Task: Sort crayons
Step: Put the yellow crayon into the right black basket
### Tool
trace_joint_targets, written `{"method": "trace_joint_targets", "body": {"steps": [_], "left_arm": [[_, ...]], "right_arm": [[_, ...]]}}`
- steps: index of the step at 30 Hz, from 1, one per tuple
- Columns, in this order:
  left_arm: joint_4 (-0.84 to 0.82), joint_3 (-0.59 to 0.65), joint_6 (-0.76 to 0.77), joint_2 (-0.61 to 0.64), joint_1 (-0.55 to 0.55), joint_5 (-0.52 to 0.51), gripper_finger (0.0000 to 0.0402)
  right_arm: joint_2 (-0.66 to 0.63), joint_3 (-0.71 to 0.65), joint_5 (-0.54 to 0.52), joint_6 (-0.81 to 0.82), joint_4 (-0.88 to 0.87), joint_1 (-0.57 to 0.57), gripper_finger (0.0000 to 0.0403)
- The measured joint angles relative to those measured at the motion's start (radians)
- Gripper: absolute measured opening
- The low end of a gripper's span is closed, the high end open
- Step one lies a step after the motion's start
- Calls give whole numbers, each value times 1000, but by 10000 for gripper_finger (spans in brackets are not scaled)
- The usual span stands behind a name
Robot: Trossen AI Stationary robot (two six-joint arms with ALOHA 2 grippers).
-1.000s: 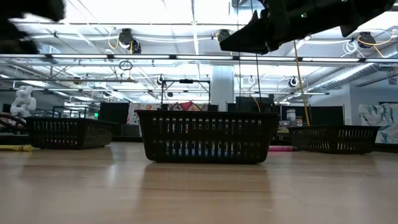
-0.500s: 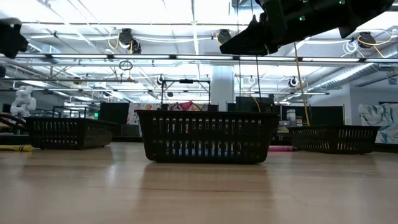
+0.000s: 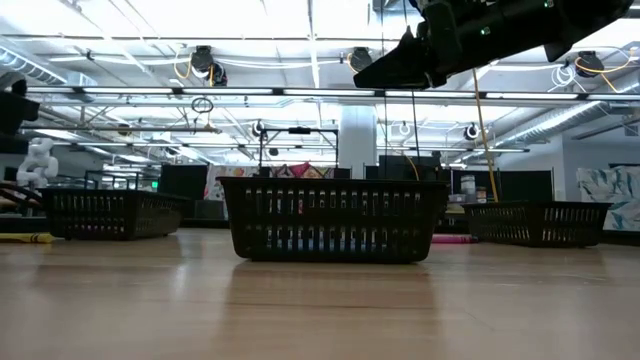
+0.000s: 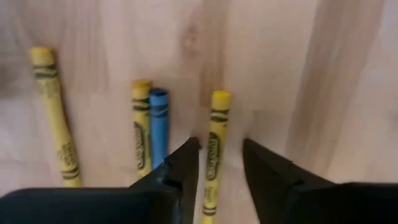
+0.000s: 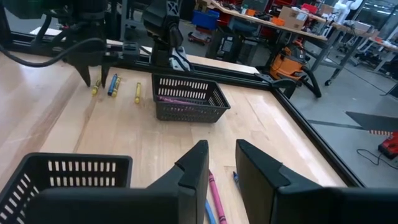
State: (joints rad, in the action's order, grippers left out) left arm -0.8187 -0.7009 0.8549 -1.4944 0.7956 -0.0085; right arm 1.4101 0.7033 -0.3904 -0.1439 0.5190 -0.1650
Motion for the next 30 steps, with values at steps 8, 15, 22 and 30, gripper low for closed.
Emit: {"method": "trace_joint_targets", "body": {"steps": [8,15,22,30], "left_arm": [[47,-5,-9,-26,0,-3,12],[11,-111,-5,19,-37,-153,4],[163,-206,-376,107,-119,-645,4],[824,-169,-914,143,-337,-720,2]], "right_arm": [[-35,0,-1,-45,-23,-14,66],[-144,1,2,-34,-119,-46,66],[-97,0,52,46,-153,-43,66],[114,-1,140,24,199,-29,93]]}}
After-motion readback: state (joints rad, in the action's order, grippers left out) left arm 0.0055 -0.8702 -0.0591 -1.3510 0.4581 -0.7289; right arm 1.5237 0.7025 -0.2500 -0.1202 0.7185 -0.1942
